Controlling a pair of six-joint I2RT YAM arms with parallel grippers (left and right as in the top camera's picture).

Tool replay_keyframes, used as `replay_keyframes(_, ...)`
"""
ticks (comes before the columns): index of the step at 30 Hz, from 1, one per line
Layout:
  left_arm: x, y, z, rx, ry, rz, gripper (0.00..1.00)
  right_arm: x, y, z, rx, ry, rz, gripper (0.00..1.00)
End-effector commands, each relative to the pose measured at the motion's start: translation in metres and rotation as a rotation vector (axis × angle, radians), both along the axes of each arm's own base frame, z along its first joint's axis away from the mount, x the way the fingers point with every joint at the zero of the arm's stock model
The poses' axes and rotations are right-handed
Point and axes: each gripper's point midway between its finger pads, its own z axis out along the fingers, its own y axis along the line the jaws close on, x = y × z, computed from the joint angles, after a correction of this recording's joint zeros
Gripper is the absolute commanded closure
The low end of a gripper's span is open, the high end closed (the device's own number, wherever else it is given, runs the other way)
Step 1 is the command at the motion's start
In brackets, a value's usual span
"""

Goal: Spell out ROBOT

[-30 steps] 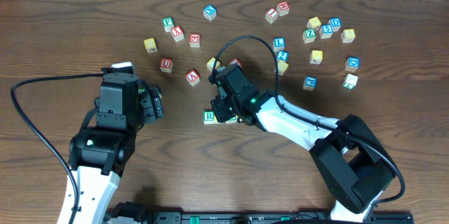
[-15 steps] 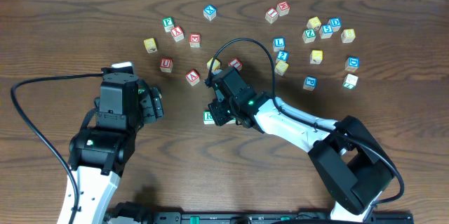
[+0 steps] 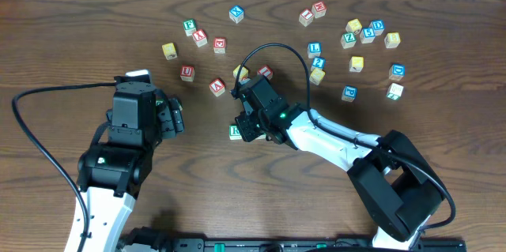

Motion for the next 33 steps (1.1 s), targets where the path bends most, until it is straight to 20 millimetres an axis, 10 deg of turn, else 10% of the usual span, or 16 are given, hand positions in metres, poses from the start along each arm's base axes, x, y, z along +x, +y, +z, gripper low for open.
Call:
replay_keyframes(1,0.004,0.0,0.01,0.001,-0.023,-0.003,0.13,-0.001,0.006,0.004,0.009,-0.007,0.019,0.99)
replay_keyframes(33,0.004,0.0,0.01,0.001,-0.023,-0.003,0.13,0.006,0.017,0.014,0.071,-0.038,0.035,0.99)
